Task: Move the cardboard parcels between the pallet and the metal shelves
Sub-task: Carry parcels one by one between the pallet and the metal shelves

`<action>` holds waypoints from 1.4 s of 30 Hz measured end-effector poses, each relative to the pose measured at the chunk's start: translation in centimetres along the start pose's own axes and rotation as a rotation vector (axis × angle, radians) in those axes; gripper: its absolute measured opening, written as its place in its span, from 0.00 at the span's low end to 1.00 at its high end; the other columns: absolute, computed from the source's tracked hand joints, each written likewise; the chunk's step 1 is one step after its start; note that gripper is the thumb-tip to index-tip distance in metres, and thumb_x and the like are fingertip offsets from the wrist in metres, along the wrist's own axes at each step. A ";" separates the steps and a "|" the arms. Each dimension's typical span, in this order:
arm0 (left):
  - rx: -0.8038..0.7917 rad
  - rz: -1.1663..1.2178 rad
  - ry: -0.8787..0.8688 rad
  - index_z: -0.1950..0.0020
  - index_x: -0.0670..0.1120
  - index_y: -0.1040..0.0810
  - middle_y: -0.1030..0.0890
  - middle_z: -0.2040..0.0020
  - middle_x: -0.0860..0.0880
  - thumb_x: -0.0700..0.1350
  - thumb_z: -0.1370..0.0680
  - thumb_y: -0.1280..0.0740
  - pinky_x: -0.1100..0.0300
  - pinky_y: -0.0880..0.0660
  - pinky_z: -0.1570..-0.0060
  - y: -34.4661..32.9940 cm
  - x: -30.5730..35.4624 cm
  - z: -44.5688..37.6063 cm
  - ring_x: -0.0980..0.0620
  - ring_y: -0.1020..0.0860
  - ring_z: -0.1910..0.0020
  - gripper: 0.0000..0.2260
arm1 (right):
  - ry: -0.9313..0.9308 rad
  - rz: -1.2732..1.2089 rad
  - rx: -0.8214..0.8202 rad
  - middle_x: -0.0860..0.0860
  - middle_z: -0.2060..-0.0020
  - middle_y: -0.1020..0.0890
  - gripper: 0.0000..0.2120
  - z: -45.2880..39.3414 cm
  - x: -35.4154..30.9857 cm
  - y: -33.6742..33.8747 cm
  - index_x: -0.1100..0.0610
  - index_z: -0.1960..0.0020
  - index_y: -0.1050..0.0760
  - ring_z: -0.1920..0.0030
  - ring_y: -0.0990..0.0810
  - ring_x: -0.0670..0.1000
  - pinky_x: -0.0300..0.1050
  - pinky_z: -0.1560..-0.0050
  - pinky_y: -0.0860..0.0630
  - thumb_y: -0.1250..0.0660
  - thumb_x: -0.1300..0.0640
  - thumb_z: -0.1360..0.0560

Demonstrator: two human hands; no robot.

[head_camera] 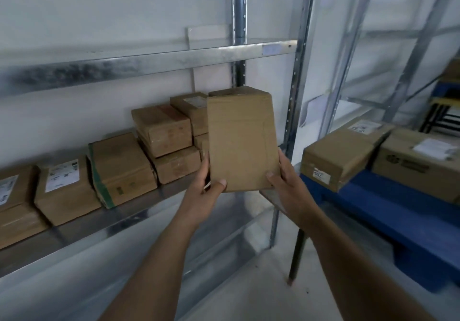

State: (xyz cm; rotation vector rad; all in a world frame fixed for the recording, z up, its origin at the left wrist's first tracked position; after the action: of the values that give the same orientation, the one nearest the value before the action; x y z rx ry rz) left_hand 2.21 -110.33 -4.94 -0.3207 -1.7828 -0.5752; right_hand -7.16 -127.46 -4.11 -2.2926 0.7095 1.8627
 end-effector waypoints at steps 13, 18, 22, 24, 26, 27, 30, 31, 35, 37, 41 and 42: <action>-0.307 -0.039 0.000 0.28 0.67 0.51 0.34 0.41 0.70 0.47 0.20 0.38 0.80 0.34 0.56 -16.3 1.7 -1.4 0.79 0.32 0.51 0.29 | -0.103 0.008 0.308 0.44 0.25 0.41 0.30 7.2 4.8 14.5 0.45 0.23 0.51 0.29 0.40 0.41 0.42 0.31 0.38 0.42 0.58 0.19; -0.459 -0.060 -0.031 0.27 0.66 0.51 0.35 0.35 0.62 0.48 0.20 0.38 0.62 0.36 0.39 -22.4 2.1 -3.3 0.71 0.33 0.44 0.29 | -0.167 0.069 0.465 0.44 0.26 0.41 0.30 9.2 6.5 19.1 0.43 0.23 0.51 0.29 0.39 0.44 0.42 0.32 0.38 0.42 0.57 0.19; -0.586 -0.164 -0.044 0.25 0.62 0.53 0.36 0.27 0.55 0.54 0.20 0.41 0.55 0.38 0.36 -27.3 1.4 -5.1 0.55 0.35 0.32 0.29 | -0.219 0.111 0.573 0.48 0.27 0.37 0.30 10.5 7.6 22.3 0.46 0.23 0.51 0.30 0.35 0.49 0.54 0.29 0.37 0.42 0.58 0.19; -0.622 -0.182 -0.052 0.25 0.62 0.55 0.41 0.25 0.54 0.56 0.20 0.42 0.58 0.40 0.38 -29.4 0.9 -5.8 0.52 0.38 0.29 0.29 | -0.263 0.124 0.600 0.49 0.28 0.35 0.32 10.9 8.4 23.6 0.46 0.23 0.51 0.31 0.33 0.50 0.55 0.30 0.35 0.39 0.57 0.20; -0.647 -0.190 -0.077 0.25 0.63 0.58 0.46 0.24 0.54 0.56 0.20 0.43 0.59 0.42 0.39 -31.4 0.6 -6.7 0.51 0.41 0.28 0.29 | -0.316 0.130 0.617 0.50 0.29 0.34 0.34 11.0 9.4 24.8 0.46 0.23 0.52 0.33 0.31 0.52 0.57 0.33 0.32 0.37 0.56 0.21; -0.662 -0.195 -0.086 0.26 0.63 0.59 0.48 0.23 0.54 0.56 0.20 0.43 0.59 0.42 0.38 -32.4 0.4 -7.2 0.51 0.42 0.27 0.29 | -0.336 0.124 0.626 0.50 0.30 0.33 0.35 10.9 10.0 25.3 0.45 0.23 0.52 0.34 0.30 0.53 0.57 0.34 0.31 0.36 0.55 0.22; -0.710 -0.221 -0.074 0.25 0.61 0.58 0.52 0.23 0.52 0.56 0.20 0.44 0.55 0.43 0.32 -35.1 -0.5 -9.0 0.50 0.46 0.25 0.29 | -0.373 0.127 0.651 0.47 0.33 0.29 0.38 10.6 11.5 26.9 0.43 0.24 0.50 0.37 0.26 0.51 0.56 0.37 0.28 0.31 0.53 0.25; -0.721 -0.227 -0.069 0.25 0.60 0.57 0.52 0.22 0.51 0.55 0.20 0.44 0.56 0.44 0.31 -35.8 -0.8 -9.6 0.50 0.47 0.25 0.29 | -0.391 0.130 0.653 0.47 0.34 0.28 0.39 10.5 12.1 27.2 0.43 0.24 0.50 0.37 0.26 0.50 0.56 0.37 0.27 0.29 0.52 0.26; -0.759 -0.305 -0.034 0.24 0.59 0.54 0.46 0.23 0.50 0.57 0.19 0.45 0.54 0.41 0.32 -38.0 -2.4 -11.5 0.48 0.42 0.26 0.27 | -0.462 0.124 0.671 0.45 0.35 0.27 0.43 9.8 14.3 27.9 0.44 0.24 0.50 0.39 0.24 0.47 0.53 0.39 0.25 0.26 0.49 0.30; -0.785 -0.341 -0.005 0.24 0.59 0.53 0.44 0.23 0.49 0.57 0.19 0.46 0.54 0.40 0.33 -38.8 -3.2 -12.2 0.48 0.41 0.27 0.26 | -0.507 0.132 0.688 0.46 0.36 0.26 0.41 9.4 15.5 28.1 0.45 0.24 0.49 0.41 0.24 0.47 0.50 0.41 0.24 0.28 0.48 0.29; -0.824 -0.438 0.024 0.23 0.56 0.52 0.43 0.24 0.48 0.56 0.19 0.46 0.52 0.39 0.32 -39.4 -4.3 -13.4 0.48 0.41 0.27 0.26 | -0.650 0.194 0.691 0.41 0.40 0.30 0.41 8.6 17.4 28.2 0.47 0.23 0.55 0.48 0.27 0.41 0.29 0.59 0.30 0.33 0.44 0.26; -0.813 -0.475 0.002 0.23 0.55 0.50 0.42 0.24 0.48 0.56 0.19 0.46 0.52 0.39 0.33 -39.4 -4.3 -13.8 0.48 0.40 0.27 0.26 | -0.671 0.210 0.691 0.40 0.43 0.31 0.40 8.4 17.6 28.3 0.46 0.23 0.56 0.53 0.29 0.39 0.27 0.64 0.33 0.34 0.43 0.25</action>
State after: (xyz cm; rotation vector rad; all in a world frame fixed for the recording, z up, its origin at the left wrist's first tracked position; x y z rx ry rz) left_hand -4.80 -150.48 -14.74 -0.4415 -1.5486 -1.6418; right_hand -23.96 -154.58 -16.97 -1.1259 1.2368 1.8763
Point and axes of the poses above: each hand's wrist, its own z-axis away from the middle knuckle, its own y-axis out of the back of the hand, x = y × z, the point moved 5 cm from there along -z, towards the middle knuckle
